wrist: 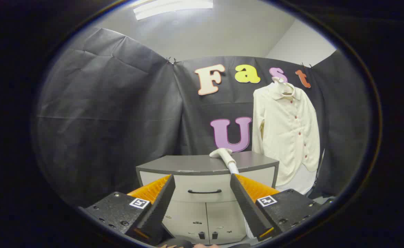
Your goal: Iron the clothes twice with a garment steamer, once on the left side and once on the right side.
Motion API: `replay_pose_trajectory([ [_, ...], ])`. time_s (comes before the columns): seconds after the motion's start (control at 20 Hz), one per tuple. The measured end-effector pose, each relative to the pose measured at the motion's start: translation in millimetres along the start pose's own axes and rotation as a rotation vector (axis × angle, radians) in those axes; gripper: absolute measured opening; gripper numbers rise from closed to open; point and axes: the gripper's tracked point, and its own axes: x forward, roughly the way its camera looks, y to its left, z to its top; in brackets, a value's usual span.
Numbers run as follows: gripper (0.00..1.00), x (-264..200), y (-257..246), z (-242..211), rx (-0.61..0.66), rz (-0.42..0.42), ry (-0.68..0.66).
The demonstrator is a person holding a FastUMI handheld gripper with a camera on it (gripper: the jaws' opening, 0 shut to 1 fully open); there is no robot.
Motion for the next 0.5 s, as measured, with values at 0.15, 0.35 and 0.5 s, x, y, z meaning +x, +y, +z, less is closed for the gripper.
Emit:
replay_pose_trajectory([
  [0.15, 0.98, 6.6, -2.2, -0.8, 0.002, -0.002, 0.008],
  [0.35, 0.98, 17.4, -3.5, -3.2, 0.005, 0.000, 0.021],
  [0.5, 0.98, 25.4, -2.8, -6.7, 0.009, 0.005, 0.037],
])
